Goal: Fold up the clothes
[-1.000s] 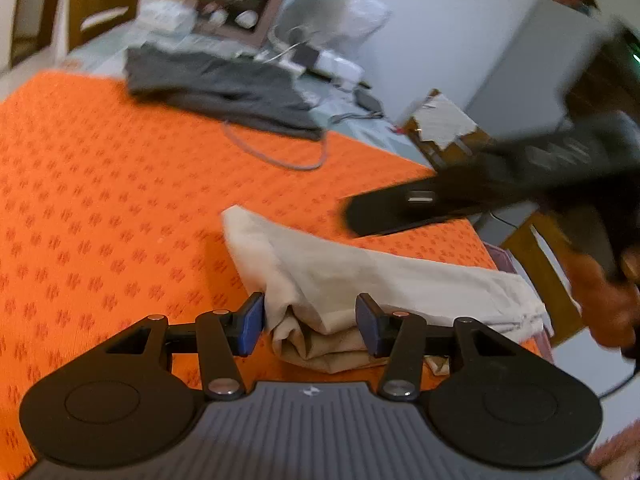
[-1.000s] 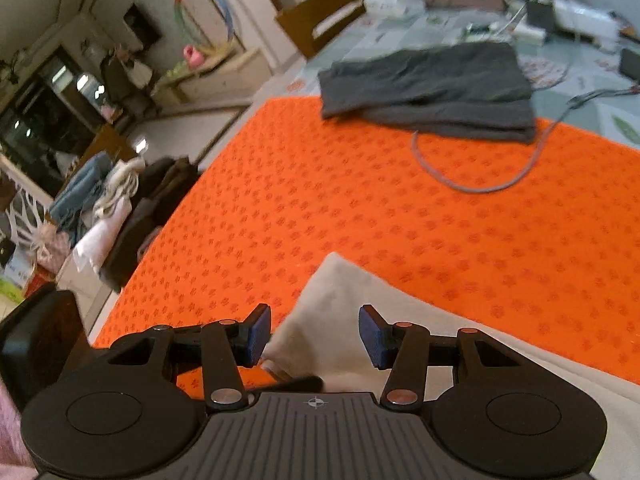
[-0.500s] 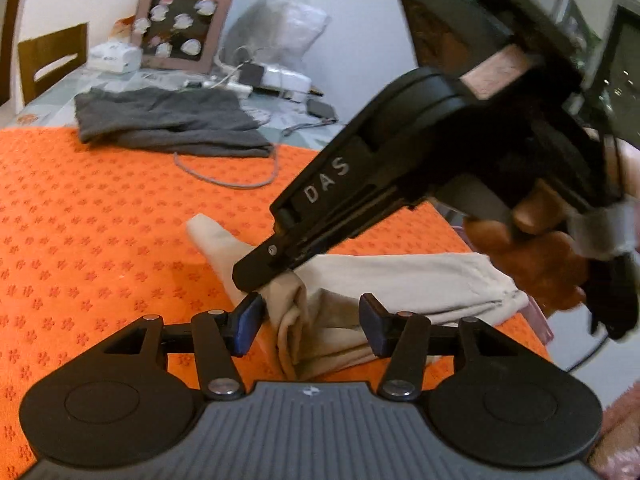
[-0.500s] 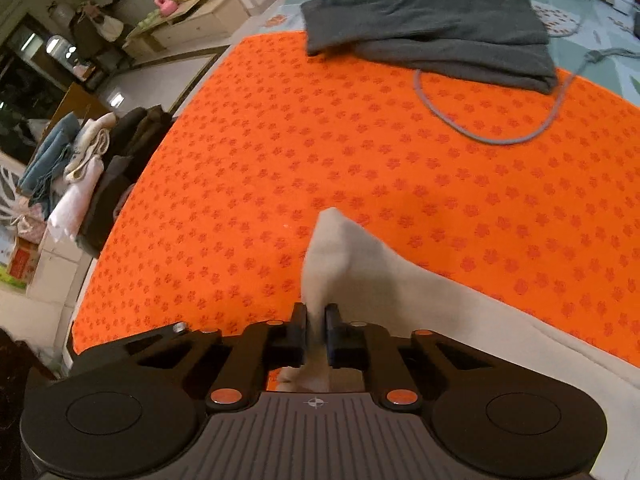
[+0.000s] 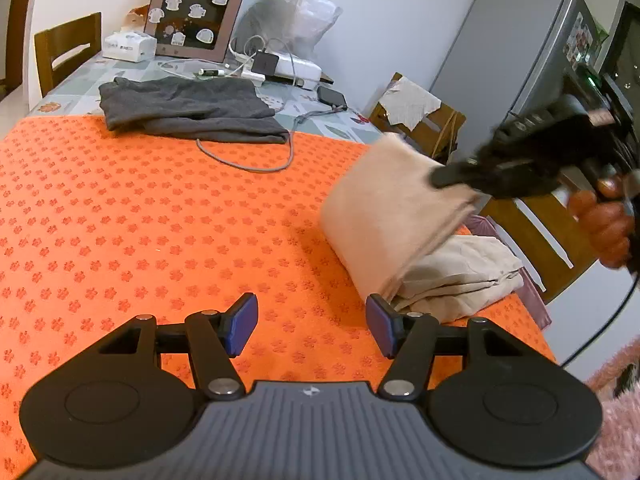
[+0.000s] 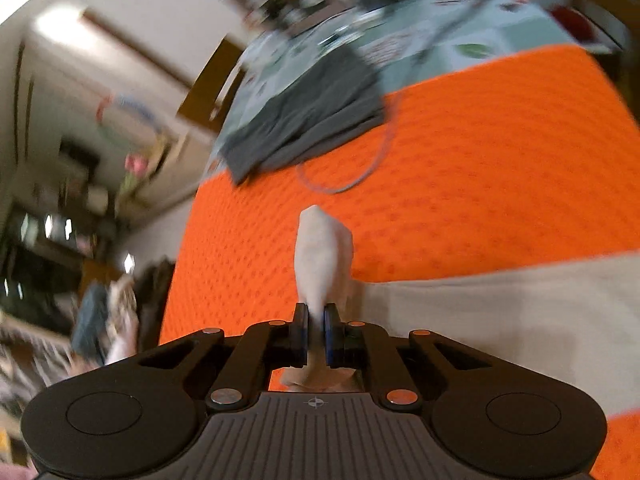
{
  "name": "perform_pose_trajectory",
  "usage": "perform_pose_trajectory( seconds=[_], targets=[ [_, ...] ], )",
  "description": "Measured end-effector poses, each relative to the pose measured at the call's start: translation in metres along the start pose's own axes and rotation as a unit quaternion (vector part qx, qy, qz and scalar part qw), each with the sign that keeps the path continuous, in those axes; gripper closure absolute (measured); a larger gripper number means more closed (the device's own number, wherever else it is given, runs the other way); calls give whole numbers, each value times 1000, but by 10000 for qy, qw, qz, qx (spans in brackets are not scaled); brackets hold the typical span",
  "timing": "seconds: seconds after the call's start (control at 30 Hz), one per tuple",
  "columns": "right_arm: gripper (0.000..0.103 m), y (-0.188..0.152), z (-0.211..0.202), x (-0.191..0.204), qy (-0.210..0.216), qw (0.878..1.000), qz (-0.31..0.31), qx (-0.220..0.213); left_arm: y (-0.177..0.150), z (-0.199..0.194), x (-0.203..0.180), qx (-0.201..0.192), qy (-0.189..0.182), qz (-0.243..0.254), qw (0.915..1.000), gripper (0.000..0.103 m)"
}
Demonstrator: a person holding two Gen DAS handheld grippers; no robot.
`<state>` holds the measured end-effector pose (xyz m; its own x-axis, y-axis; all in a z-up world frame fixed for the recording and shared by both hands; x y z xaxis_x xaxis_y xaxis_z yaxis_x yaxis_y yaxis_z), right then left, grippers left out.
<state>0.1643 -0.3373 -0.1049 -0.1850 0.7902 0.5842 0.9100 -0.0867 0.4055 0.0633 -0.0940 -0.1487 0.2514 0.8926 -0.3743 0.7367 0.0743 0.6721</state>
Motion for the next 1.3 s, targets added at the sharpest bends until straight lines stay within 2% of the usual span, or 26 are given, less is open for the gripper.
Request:
perform_pose_trajectory(
  seconds=[0.17,0.27,0.4,0.5,0.63,0.8,0.93,1.07,1.17,1.3],
  targets=[
    [93,-11,-29,-51,-8,9957,856,-353,11,10,-26,74,-170,457,9988,37],
    [93,-11,-34,-59,112,9931,1075,-447,16,19,-51,138,-458,726,9962,37],
    [93,-2,-26,-37,271,9959,771,-393,15,30,-75,196,-713,930,9929,37],
    [93,4,-15,-13,335,9983,394,-286,13,35,-87,150,-593,1131,9917,37],
    [93,9,5,18,381,9992,22,-92,11,38,-95,45,-140,1324,9911,34],
    [93,9,35,46,345,9982,-444,224,6,26,-102,55,-350,1395,9896,34],
    [93,9,49,57,324,9964,-661,419,6,25,-109,37,-534,1510,9871,36],
    [93,7,55,62,296,9949,-810,531,5,42,-119,-1,-613,1715,9833,36],
    [93,5,58,65,273,9941,-870,590,6,59,-127,-23,-548,1905,9802,36],
    [93,4,57,67,198,9931,-984,602,2,80,-137,-18,-287,2292,9730,36]
  ],
)
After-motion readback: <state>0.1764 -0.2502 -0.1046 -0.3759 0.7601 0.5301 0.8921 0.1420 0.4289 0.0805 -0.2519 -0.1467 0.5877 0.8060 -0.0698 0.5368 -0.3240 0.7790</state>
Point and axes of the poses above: each gripper's, at about its wrist camera, not at the fingertips, and z roughly the way its jaws point, x to its left, y to its top, the point moved 7 cm from there along z, roughly the way its jaws point, and after that the axes turned 6 degrees about -z, right-handed, at the moved point
